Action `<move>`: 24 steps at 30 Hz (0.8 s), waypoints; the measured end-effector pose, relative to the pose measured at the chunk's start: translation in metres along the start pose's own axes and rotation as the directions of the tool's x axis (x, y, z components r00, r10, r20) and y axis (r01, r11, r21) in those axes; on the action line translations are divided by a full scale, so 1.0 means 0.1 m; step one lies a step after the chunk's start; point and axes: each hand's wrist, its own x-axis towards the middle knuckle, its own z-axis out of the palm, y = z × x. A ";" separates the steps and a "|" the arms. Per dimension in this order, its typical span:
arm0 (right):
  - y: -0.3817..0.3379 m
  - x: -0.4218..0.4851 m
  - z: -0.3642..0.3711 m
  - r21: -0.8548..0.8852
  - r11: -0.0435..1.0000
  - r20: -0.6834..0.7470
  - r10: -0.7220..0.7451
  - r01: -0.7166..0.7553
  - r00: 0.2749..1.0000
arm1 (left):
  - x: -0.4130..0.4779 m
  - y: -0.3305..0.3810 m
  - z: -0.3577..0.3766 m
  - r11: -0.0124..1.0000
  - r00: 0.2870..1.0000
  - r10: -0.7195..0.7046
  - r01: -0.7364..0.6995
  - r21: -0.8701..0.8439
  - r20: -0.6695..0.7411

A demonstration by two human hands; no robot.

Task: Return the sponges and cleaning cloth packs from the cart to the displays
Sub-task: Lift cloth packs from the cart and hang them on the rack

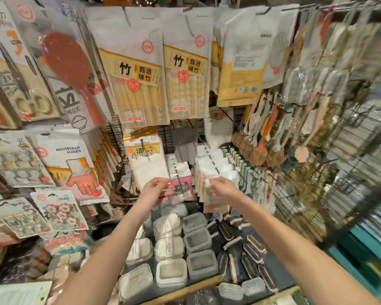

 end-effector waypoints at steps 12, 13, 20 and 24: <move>2.08 -1.84 -2.11 0.393 0.913 -0.344 0.259 -0.112 0.902 | -0.65 -0.41 2.67 0.995 0.927 -0.076 0.045 0.092 0.368; 2.28 -2.08 -2.30 0.411 0.904 -0.372 0.285 -0.118 0.884 | -0.80 -0.47 2.99 0.993 0.906 -0.096 0.058 0.104 0.411; 3.50 -3.60 -3.49 0.517 0.841 -0.523 0.458 -0.159 0.719 | -1.77 -1.04 5.11 0.969 0.774 -0.220 0.106 0.222 0.593; 3.97 -4.11 -3.96 0.578 0.801 -0.560 0.528 -0.155 0.638 | -2.14 -1.31 5.92 0.956 0.702 -0.230 0.032 0.292 0.674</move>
